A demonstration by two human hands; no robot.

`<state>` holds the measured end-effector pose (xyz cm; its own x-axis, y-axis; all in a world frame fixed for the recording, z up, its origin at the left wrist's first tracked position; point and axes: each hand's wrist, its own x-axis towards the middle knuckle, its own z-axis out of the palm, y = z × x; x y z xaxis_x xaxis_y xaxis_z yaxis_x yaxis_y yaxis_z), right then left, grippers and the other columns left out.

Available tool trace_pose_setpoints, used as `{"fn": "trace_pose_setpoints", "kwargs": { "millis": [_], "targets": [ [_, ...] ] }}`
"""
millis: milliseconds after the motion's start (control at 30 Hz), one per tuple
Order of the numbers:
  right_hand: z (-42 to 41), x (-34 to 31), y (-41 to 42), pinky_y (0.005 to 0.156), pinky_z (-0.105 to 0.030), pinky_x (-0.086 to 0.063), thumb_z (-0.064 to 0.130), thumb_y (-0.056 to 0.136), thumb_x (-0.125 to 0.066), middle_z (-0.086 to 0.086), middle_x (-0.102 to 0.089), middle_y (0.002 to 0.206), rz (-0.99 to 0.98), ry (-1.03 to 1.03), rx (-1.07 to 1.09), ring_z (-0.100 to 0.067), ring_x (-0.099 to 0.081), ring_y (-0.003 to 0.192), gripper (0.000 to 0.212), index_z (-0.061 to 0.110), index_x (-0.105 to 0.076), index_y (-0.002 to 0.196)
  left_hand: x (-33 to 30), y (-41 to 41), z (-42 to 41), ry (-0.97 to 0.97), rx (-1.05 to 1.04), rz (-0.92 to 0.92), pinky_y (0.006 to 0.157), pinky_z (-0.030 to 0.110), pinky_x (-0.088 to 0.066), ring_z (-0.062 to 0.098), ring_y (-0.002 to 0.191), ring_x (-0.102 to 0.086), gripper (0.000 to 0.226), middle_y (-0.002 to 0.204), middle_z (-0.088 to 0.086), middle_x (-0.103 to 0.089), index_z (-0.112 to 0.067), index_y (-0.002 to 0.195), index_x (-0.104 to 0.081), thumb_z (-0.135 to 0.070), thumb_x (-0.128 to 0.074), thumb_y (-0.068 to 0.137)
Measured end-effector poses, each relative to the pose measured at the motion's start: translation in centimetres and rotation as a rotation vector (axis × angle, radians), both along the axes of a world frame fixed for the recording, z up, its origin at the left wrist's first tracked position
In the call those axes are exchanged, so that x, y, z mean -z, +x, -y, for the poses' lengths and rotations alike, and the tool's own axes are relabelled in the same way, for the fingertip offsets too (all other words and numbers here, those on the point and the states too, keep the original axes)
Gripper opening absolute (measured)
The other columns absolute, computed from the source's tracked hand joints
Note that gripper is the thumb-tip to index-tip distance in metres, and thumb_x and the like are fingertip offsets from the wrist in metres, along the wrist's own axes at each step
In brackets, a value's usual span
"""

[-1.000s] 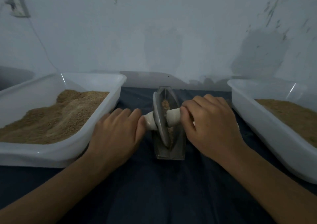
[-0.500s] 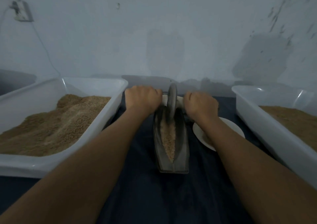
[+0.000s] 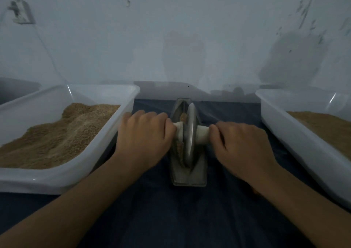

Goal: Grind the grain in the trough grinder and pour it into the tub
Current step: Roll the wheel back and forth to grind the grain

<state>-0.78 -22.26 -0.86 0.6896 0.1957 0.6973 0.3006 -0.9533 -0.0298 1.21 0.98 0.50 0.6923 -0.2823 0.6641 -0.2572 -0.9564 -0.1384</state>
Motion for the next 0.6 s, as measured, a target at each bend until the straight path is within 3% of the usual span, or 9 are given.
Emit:
{"fn": "trace_pose_setpoints", "kwargs": {
  "millis": [100, 167, 267, 333, 400, 500, 600],
  "targets": [
    [-0.5, -0.2, 4.5, 0.05, -0.031, -0.035, 0.046, 0.104, -0.024, 0.007, -0.046, 0.057, -0.055, -0.042, 0.129, -0.018, -0.045, 0.049, 0.053, 0.022, -0.047, 0.062, 0.8, 4.5, 1.0, 0.194, -0.074, -0.052, 0.063, 0.033, -0.03, 0.021, 0.069, -0.049, 0.021, 0.082, -0.003, -0.054, -0.02, 0.084, -0.042, -0.024, -0.029, 0.1],
    [-0.8, -1.0, 8.5, 0.053, -0.03, -0.029, 0.038, 0.104, -0.027, 0.002, -0.045, 0.064, -0.139, -0.114, 0.189, -0.025, -0.048, 0.061, 0.043, 0.016, -0.043, 0.07, 0.7, 7.7, 1.4, 0.221, -0.125, -0.121, 0.063, 0.033, -0.033, 0.027, 0.082, -0.061, 0.015, 0.094, 0.006, -0.062, -0.018, 0.088, -0.042, -0.019, -0.037, 0.103],
    [-1.5, -2.8, 13.3, 0.054, -0.03, -0.031, 0.015, 0.098, -0.038, -0.004, -0.045, 0.071, -0.29, -0.1, 0.189, -0.021, -0.041, 0.062, 0.021, 0.013, -0.037, 0.077, -0.2, 12.0, 1.6, 0.067, -0.211, -0.242, 0.07, 0.036, -0.036, 0.035, 0.097, -0.065, 0.026, 0.104, 0.013, -0.066, -0.014, 0.098, -0.057, -0.027, -0.035, 0.105],
    [-1.3, -3.8, 15.3, 0.063, -0.035, -0.039, 0.028, 0.095, -0.027, -0.004, -0.048, 0.072, -0.354, -0.086, 0.231, -0.021, -0.046, 0.067, 0.031, 0.014, -0.043, 0.072, -0.3, 14.1, 1.9, 0.009, -0.241, -0.279, 0.072, 0.037, -0.035, 0.036, 0.1, -0.064, 0.033, 0.107, 0.013, -0.066, -0.012, 0.106, -0.063, -0.028, -0.035, 0.105],
    [-1.7, -3.9, 15.7, 0.066, -0.036, -0.038, 0.032, 0.085, -0.014, -0.005, -0.055, 0.077, -0.38, -0.072, 0.216, -0.023, -0.052, 0.071, 0.043, 0.016, -0.051, 0.07, -0.1, 14.4, 2.0, -0.025, -0.252, -0.304, 0.073, 0.039, -0.033, 0.035, 0.102, -0.063, 0.034, 0.112, 0.013, -0.064, -0.014, 0.112, -0.064, -0.027, -0.033, 0.105],
    [-2.3, -3.7, 14.2, 0.061, -0.032, -0.032, 0.034, 0.096, -0.029, -0.004, -0.056, 0.069, -0.282, -0.032, 0.199, -0.024, -0.052, 0.065, 0.046, 0.016, -0.053, 0.062, 0.7, 12.1, 1.4, -0.037, -0.2, -0.295, 0.069, 0.038, -0.035, 0.033, 0.097, -0.062, 0.022, 0.103, 0.011, -0.062, -0.016, 0.105, -0.056, -0.026, -0.036, 0.105],
    [-2.4, -2.8, 10.1, 0.057, -0.03, -0.036, 0.023, 0.097, -0.052, -0.005, -0.049, 0.057, -0.07, -0.156, 0.13, -0.027, -0.057, 0.058, 0.04, 0.018, -0.047, 0.057, 1.2, 7.3, 0.3, 0.136, -0.111, -0.138, 0.056, 0.033, -0.034, 0.027, 0.074, -0.058, 0.016, 0.081, 0.003, -0.05, -0.018, 0.089, -0.039, -0.025, -0.045, 0.103]
  ]
}}
